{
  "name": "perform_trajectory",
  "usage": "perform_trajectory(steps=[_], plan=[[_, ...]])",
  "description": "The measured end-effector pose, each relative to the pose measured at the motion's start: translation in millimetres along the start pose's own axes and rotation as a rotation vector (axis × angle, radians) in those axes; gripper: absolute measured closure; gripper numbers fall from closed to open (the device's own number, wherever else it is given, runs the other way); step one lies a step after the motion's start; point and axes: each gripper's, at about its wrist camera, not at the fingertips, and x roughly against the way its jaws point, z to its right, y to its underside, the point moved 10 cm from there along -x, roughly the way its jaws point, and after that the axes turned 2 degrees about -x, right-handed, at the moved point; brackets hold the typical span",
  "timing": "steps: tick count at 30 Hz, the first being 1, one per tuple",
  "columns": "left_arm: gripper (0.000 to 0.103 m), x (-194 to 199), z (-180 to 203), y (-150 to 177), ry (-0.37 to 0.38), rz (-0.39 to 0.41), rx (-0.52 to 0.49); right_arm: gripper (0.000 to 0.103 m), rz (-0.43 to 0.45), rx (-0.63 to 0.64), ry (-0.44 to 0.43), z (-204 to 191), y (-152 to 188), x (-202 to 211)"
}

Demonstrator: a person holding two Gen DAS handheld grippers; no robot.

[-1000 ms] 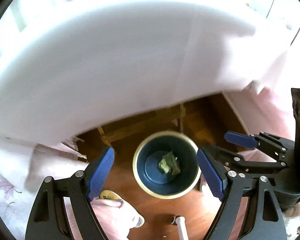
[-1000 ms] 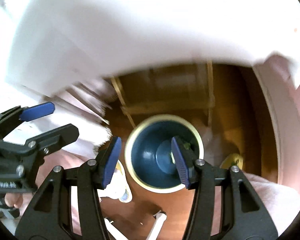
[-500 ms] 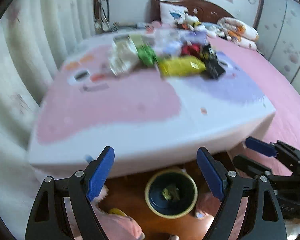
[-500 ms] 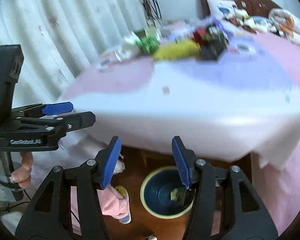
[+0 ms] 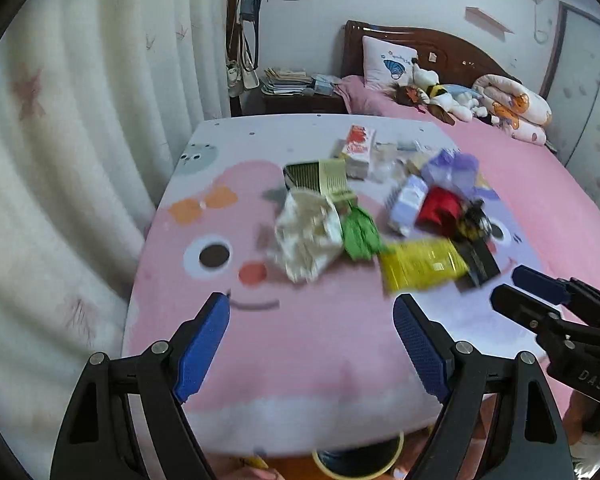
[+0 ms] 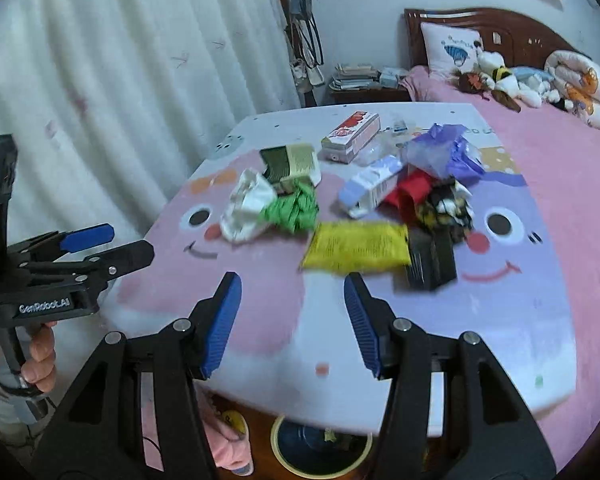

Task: Collect trash
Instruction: 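Raise both tools back toward the table, then grasp the white tissue with the left tool while the right tool grasps the green paper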

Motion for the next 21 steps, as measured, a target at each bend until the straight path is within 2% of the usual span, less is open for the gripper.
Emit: perform_trajectory(steps=[4,9,16,21], plan=[[0.017,-35.7,-14.2,-31.1,0.005,-0.035,0.026,0.052,-0.055,-0.034,-0.004,7.5,-26.5,-47.7],[0.017,-81.2,-41.3,-54.3,-0.038,-0.066,0.061,0.052,-0.156,-0.113,-0.022,18.2,-44.1,-118.3],[0.018,-120.5,-58.8,-60.8,-0.014,-0.098,0.103,0.052,-0.254,-0.194,-0.049,26.9,-39.5,-190.4],[0.018,-135.5,-59.0,-62.2,0.02,-0.116,0.121,0.052,-0.298,-0.216,-0.071,26.7,-29.0,-219.6]])
